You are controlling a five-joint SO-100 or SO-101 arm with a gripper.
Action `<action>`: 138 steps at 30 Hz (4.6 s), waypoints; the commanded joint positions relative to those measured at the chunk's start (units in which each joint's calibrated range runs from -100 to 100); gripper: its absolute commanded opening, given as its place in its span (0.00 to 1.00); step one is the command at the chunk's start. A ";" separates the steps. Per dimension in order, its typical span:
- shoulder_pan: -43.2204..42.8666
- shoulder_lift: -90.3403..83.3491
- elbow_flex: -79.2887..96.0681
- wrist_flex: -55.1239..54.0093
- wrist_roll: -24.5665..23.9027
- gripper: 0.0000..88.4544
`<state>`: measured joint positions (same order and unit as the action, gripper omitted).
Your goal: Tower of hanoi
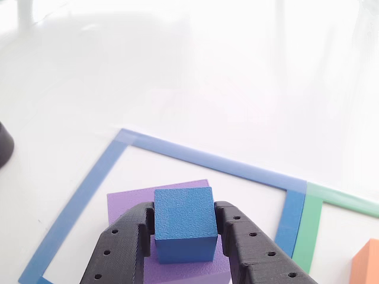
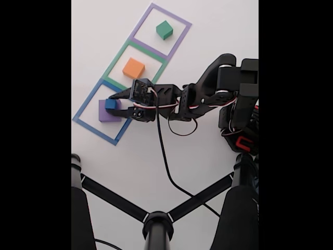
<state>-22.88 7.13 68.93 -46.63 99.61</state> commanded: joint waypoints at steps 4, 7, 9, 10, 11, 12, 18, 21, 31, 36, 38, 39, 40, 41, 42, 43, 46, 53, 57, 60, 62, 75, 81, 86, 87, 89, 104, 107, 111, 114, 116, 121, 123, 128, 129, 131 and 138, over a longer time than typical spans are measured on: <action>-0.18 -8.98 -0.19 5.88 0.39 0.04; 0.12 -15.87 -2.55 15.43 0.39 0.04; 0.43 -19.87 -6.00 23.76 0.39 0.04; 0.73 -22.04 -8.28 28.78 0.39 0.04; 1.04 -23.64 -10.00 32.51 0.39 0.04; 1.49 -25.48 -12.00 36.71 0.39 0.04; 4.77 -34.06 -24.45 61.24 0.39 0.04; 6.83 -37.74 -31.45 74.43 0.39 0.04; 11.41 -41.35 -64.34 117.49 0.39 0.04; 13.54 -42.15 -72.06 125.83 0.39 0.04; 14.91 -42.87 -73.25 127.37 0.39 0.04; 15.90 -43.19 -73.61 128.09 0.39 0.04; 16.82 -43.51 -73.61 128.26 0.39 0.04; 17.89 -43.75 -73.61 128.26 0.39 0.04; 18.88 -43.99 -73.61 128.42 0.39 0.04; 20.02 -44.15 -73.43 128.50 0.39 0.04; 22.69 -44.47 -73.06 128.66 0.39 0.04; 28.79 -45.11 -68.52 124.94 0.39 0.04; 32.98 -45.52 -63.43 119.84 0.39 0.03; 36.26 -45.35 -59.89 115.63 0.39 0.03; 38.09 -45.19 -56.80 111.91 0.39 0.03; 43.05 -47.92 -20.63 75.48 0.39 0.04; 43.89 -45.68 -4.46 55.09 0.39 0.04; 44.57 -39.75 1.72 41.81 0.39 0.05; 44.73 -37.98 2.45 38.90 0.39 0.05; 44.88 -33.50 3.08 32.75 0.39 0.05; 45.03 -15.23 0.81 14.21 0.39 0.05; 44.88 -14.19 0.18 13.48 0.39 0.05; 44.35 -13.06 -1.28 13.48 0.39 0.05; 43.89 -12.02 -2.19 12.76 0.39 0.05; 43.66 -11.38 -2.64 12.27 0.39 0.05; 43.74 -9.62 -3.82 11.95 0.39 0.05; 43.51 -9.38 -3.82 11.87 0.39 0.05; 43.05 -9.22 -3.37 11.46 0.39 0.05; 43.05 -9.22 -3.28 11.46 0.39 0.05; 43.13 -9.06 -3.19 11.46 0.39 0.05; 43.43 -8.42 -2.82 11.30 0.39 0.05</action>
<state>20.75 -0.72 67.54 -33.39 100.00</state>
